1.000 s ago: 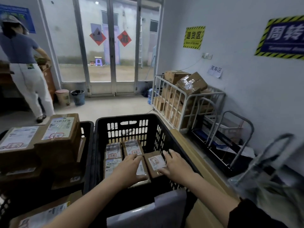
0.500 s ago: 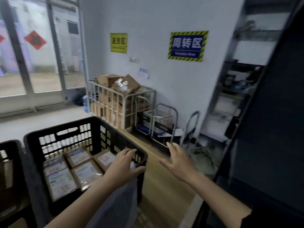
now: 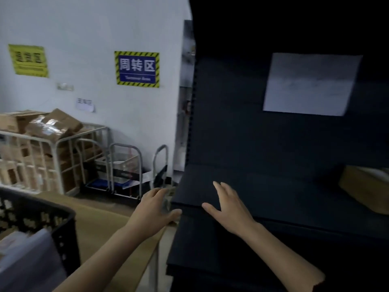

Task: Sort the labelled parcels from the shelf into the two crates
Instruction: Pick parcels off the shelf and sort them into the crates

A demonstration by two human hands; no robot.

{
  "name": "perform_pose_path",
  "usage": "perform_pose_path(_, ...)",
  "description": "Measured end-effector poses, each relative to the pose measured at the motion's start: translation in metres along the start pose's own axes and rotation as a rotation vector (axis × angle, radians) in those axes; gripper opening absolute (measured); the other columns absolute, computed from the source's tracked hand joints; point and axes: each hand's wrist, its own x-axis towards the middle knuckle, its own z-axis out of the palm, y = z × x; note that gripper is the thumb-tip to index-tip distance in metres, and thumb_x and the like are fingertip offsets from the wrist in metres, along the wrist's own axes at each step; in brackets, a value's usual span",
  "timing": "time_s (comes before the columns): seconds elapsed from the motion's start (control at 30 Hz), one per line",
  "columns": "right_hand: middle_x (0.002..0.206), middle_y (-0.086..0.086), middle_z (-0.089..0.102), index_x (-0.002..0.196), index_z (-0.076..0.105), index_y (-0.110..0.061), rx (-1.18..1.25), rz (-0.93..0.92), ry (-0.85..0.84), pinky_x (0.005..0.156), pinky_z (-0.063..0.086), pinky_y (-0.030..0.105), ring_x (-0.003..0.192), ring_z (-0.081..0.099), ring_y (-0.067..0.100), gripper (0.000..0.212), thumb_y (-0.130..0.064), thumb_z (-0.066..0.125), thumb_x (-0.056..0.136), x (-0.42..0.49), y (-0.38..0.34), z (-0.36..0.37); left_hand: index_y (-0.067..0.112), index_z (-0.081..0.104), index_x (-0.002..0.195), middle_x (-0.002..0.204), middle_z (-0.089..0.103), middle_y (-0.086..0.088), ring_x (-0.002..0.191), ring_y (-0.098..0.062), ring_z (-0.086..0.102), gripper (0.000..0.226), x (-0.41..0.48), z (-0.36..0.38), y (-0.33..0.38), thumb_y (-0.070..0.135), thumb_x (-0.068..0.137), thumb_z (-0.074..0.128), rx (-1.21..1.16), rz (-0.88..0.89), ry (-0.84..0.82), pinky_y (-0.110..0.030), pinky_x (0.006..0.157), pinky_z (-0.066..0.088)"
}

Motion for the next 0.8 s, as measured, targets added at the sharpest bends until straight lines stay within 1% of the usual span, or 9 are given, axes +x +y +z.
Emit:
perform_pose_path(0.07, 0.159, 0.004, 0.005, 0.15, 0.007, -0.022, -0.01, 0.045, 0.028, 0.116, 0.02, 0.035, 0.146, 0.008, 0.018, 0.076, -0.054, 0.042, 0.092, -0.024, 0.032, -0.02, 0.017, 0.032, 0.142, 0.145, 0.035, -0.003, 0.137, -0.02, 0.027, 0.075, 0.001, 0.021, 0.035, 0.051, 0.082, 0.06, 0.008, 0.044, -0.01, -0.03, 0.112, 0.026)
perform_pose_path(0.13, 0.159, 0.004, 0.006, 0.15, 0.007, -0.021, -0.024, 0.085, 0.044, 0.116, 0.02, 0.034, 0.145, 0.009, 0.018, 0.075, -0.054, 0.042, 0.092, -0.049, 0.064, -0.039, 0.017, 0.03, 0.143, 0.147, 0.033, -0.002, 0.138, -0.019, 0.025, 0.078, -0.001, 0.042, 0.069, 0.057, 0.081, 0.057, 0.037, 0.078, -0.03, -0.03, 0.112, 0.025)
perform_pose_path(0.17, 0.159, 0.004, 0.006, 0.15, 0.007, -0.021, -0.031, 0.103, 0.05, 0.116, 0.02, 0.034, 0.145, 0.009, 0.018, 0.075, -0.053, 0.042, 0.092, -0.061, 0.08, -0.047, 0.017, 0.029, 0.144, 0.147, 0.032, -0.002, 0.138, -0.02, 0.025, 0.08, -0.003, 0.053, 0.087, 0.059, 0.08, 0.055, 0.066, 0.092, -0.035, -0.03, 0.113, 0.024)
perform_pose_path(0.33, 0.159, 0.005, 0.006, 0.15, 0.007, -0.02, -0.078, 0.193, 0.086, 0.117, 0.018, 0.033, 0.146, 0.007, 0.019, 0.073, -0.051, 0.042, 0.093, -0.122, 0.158, -0.09, 0.018, 0.022, 0.146, 0.15, 0.028, -0.004, 0.141, -0.022, 0.02, 0.074, -0.009, 0.103, 0.176, 0.055, 0.087, 0.047, 0.264, 0.184, -0.039, -0.032, 0.116, 0.017)
perform_pose_path(0.47, 0.158, 0.007, 0.007, 0.15, 0.008, -0.019, -0.144, 0.273, 0.102, 0.116, 0.019, 0.033, 0.146, 0.008, 0.021, 0.072, -0.05, 0.042, 0.094, -0.165, 0.214, -0.119, 0.019, 0.02, 0.146, 0.151, 0.025, -0.005, 0.143, -0.023, 0.017, 0.074, -0.015, 0.142, 0.239, 0.055, 0.088, 0.046, 0.333, 0.259, -0.083, -0.035, 0.119, 0.013)
perform_pose_path(0.7, 0.157, 0.007, 0.011, 0.15, 0.011, -0.019, -0.204, 0.42, 0.153, 0.114, 0.025, 0.033, 0.144, 0.014, 0.023, 0.07, -0.047, 0.042, 0.094, -0.22, 0.288, -0.155, 0.018, 0.018, 0.147, 0.152, 0.022, -0.007, 0.143, -0.025, 0.013, 0.073, -0.011, 0.189, 0.315, 0.052, 0.09, 0.045, 0.446, 0.403, -0.15, -0.036, 0.119, 0.007)
perform_pose_path(0.8, 0.157, 0.009, 0.012, 0.15, 0.012, -0.018, -0.254, 0.463, 0.164, 0.114, 0.025, 0.033, 0.144, 0.014, 0.024, 0.068, -0.046, 0.043, 0.095, -0.233, 0.312, -0.165, 0.018, 0.015, 0.148, 0.154, 0.018, -0.008, 0.144, -0.026, 0.011, 0.073, -0.002, 0.206, 0.339, 0.052, 0.09, 0.044, 0.478, 0.448, -0.178, -0.037, 0.119, 0.005)
